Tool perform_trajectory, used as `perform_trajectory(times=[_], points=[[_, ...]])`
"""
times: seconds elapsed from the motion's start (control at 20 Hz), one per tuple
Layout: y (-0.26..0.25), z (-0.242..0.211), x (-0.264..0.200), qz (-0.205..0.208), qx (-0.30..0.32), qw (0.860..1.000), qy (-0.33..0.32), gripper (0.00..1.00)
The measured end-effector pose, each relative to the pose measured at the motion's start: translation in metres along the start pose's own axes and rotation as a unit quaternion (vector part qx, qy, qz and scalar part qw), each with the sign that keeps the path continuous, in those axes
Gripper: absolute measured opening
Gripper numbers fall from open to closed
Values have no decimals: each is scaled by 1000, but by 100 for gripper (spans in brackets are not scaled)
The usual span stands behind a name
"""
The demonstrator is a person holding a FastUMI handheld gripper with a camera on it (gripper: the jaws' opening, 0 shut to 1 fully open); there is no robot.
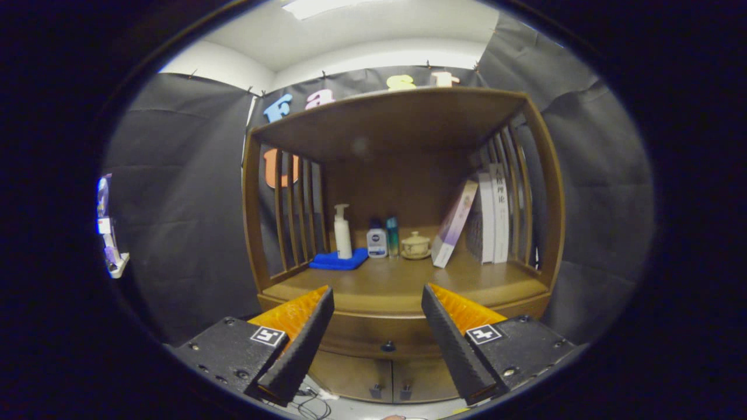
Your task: Pull open the drawer, take out the items inside it, and place them on the countertop above the cabinet.
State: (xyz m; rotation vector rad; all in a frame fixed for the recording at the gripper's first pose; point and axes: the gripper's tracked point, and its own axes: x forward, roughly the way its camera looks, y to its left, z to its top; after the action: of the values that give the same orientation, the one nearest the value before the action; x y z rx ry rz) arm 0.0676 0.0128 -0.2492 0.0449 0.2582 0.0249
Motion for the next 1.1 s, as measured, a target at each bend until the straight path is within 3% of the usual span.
perform_trajectory(times=[0.25,0.5,0.75,1.0,1.1], points=[[-12,-60,41,-15,-4,999,39,91],[-23,-118,76,-34,6,996,85,75],[-31,-144,86,-55,11,993,104,67],[-33,-150,103,-61,29,992,103,42],[-31,-150,102,-67,25,993,98,36]])
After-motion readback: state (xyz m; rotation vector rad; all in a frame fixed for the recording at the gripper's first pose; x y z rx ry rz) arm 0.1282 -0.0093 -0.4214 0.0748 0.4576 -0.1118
